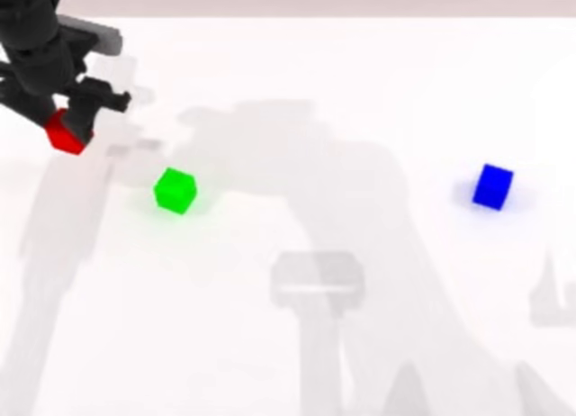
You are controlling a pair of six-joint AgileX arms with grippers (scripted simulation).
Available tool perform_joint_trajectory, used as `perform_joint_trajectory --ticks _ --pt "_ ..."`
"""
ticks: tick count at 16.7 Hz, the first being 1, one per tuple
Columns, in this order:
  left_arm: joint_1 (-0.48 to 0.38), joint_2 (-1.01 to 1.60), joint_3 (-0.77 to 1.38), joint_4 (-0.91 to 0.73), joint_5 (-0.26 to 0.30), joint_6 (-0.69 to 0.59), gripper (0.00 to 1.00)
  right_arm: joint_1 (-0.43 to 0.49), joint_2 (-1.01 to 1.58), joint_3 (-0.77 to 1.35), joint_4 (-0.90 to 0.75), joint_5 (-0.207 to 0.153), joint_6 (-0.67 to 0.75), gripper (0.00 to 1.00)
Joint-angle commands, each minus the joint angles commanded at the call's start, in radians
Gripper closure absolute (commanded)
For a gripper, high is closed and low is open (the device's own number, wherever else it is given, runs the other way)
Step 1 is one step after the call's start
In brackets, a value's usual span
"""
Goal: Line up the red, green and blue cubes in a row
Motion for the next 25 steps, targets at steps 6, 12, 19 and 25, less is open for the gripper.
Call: perform_joint_trajectory --ticks 6,12,19,25 --pt "-0.005 -0.006 0.013 -0.015 -0.001 -0.001 1.00 0.000 0.000 0.000 0.000 0.000 0.000 0.00" --pt "-0.159 -0.119 -0.139 0.018 -0.010 -0.222 1.00 0.000 0.000 0.000 0.000 0.000 0.000 0.00" --pt "-0.490 -0.396 -0.526 0.098 -0.028 -0.780 1.00 0.000 0.000 0.000 0.000 0.000 0.000 0.00" --pt "-0.687 -0.591 -0.765 0.165 -0.043 -1.073 1.00 0.000 0.000 0.000 0.000 0.000 0.000 0.00"
